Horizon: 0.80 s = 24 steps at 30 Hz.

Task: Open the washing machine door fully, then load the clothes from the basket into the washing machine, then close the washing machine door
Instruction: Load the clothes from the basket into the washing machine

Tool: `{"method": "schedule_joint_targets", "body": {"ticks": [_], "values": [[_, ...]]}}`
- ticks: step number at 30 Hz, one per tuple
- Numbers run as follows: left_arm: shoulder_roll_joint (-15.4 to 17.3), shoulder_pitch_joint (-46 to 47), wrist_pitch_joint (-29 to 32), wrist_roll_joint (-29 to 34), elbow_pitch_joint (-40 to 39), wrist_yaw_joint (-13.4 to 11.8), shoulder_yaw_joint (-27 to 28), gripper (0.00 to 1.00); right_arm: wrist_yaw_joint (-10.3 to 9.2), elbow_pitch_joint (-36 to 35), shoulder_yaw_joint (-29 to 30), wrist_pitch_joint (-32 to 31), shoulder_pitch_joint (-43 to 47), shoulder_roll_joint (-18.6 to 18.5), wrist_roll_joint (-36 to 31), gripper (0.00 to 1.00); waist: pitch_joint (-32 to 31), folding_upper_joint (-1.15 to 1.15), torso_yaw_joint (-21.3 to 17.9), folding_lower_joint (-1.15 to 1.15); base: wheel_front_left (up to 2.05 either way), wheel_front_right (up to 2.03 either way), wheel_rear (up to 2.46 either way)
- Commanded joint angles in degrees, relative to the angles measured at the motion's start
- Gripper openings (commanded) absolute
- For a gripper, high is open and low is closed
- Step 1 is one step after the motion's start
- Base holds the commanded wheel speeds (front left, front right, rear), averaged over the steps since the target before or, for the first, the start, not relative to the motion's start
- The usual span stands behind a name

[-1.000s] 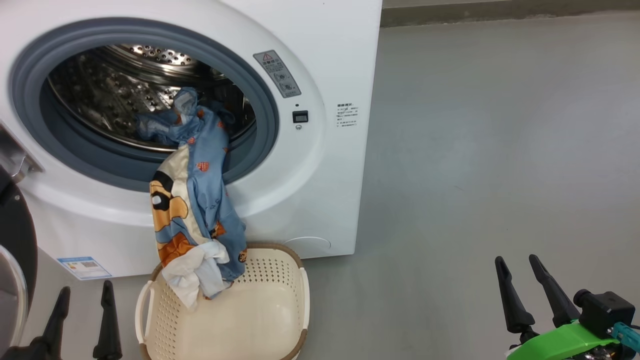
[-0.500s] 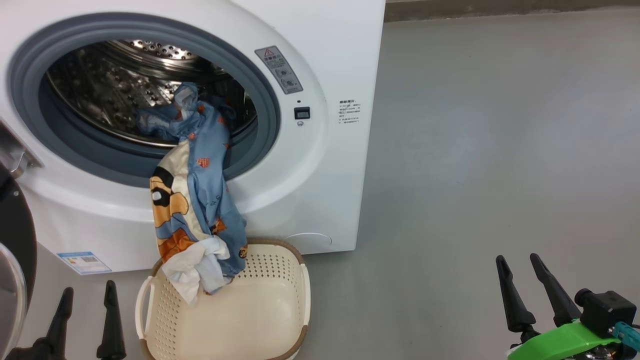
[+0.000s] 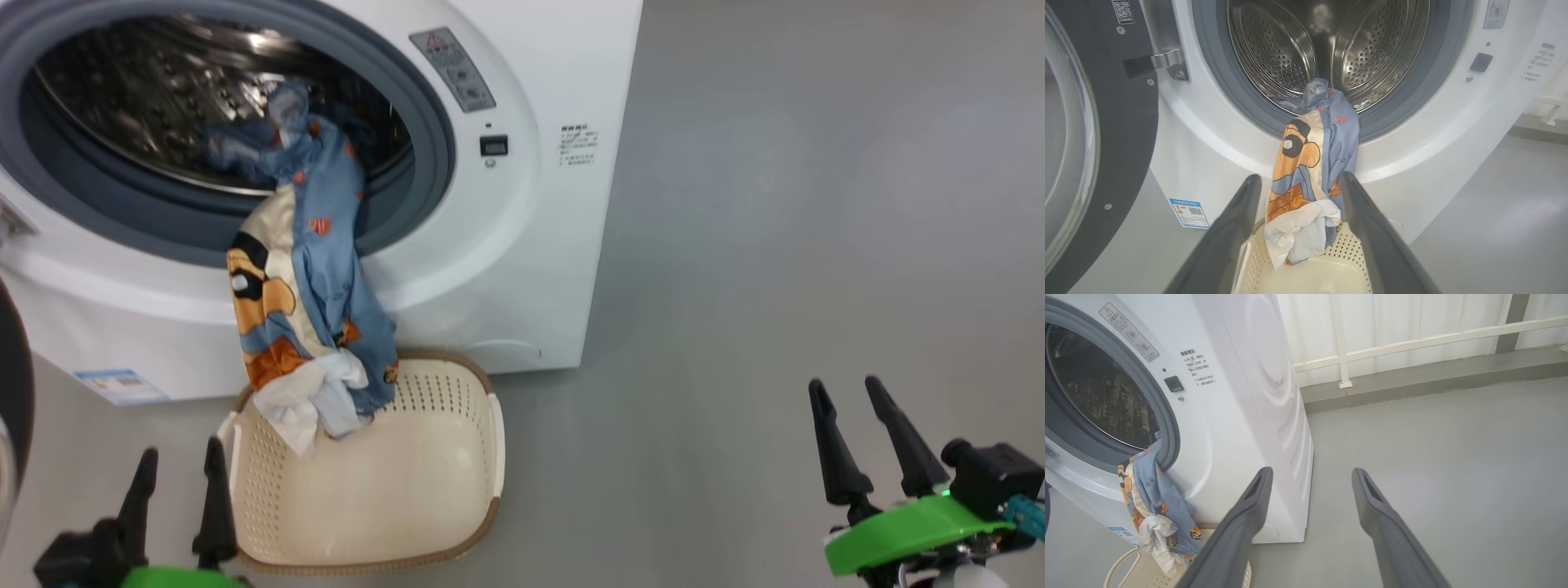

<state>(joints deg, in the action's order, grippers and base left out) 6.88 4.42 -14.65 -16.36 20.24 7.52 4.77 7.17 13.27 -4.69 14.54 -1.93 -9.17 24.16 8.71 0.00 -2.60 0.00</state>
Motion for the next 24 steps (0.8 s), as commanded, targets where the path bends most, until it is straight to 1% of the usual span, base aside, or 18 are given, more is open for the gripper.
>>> {"method": "schedule_joint_targets", "body": {"ticks": [1,6,14,22,24], "values": [[0.84,2.85,-0.35,-1.03,-0.49,-0.03,1.46,1.0,0.32,-1.65,-0.64,0.46,-2.08,-0.59,-0.6,1.0,3.0,0.0,0.06,0.0,0.0,0.0,0.0],[1.04,7.6,-0.35,-2.43,2.92,-0.03,0.3,1.0,0.32,-2.24,-0.3,0.46,-4.51,-0.04,-1.16,1.0,8.03,0.0,0.03,0.0,0.0,0.0,0.0],[2.6,15.78,-0.35,-4.16,9.54,-0.03,-1.48,1.0,0.32,-3.44,0.04,0.46,-8.85,0.84,-1.96,1.0,15.61,0.0,-0.66,0.0,0.0,0.0,0.0],[5.06,25.05,-0.35,-7.33,17.29,-0.03,-5.43,1.0,0.32,-4.63,0.42,0.46,-12.68,1.73,-2.7,1.0,23.01,0.0,-1.59,0.0,0.0,0.0,0.0],[6.48,28.69,-0.35,-8.64,20.35,-0.03,-7.45,1.0,0.32,-5.12,0.28,0.46,-14.11,2.08,-2.95,1.0,25.64,0.0,-2.24,0.0,0.0,0.0,0.0]]}}
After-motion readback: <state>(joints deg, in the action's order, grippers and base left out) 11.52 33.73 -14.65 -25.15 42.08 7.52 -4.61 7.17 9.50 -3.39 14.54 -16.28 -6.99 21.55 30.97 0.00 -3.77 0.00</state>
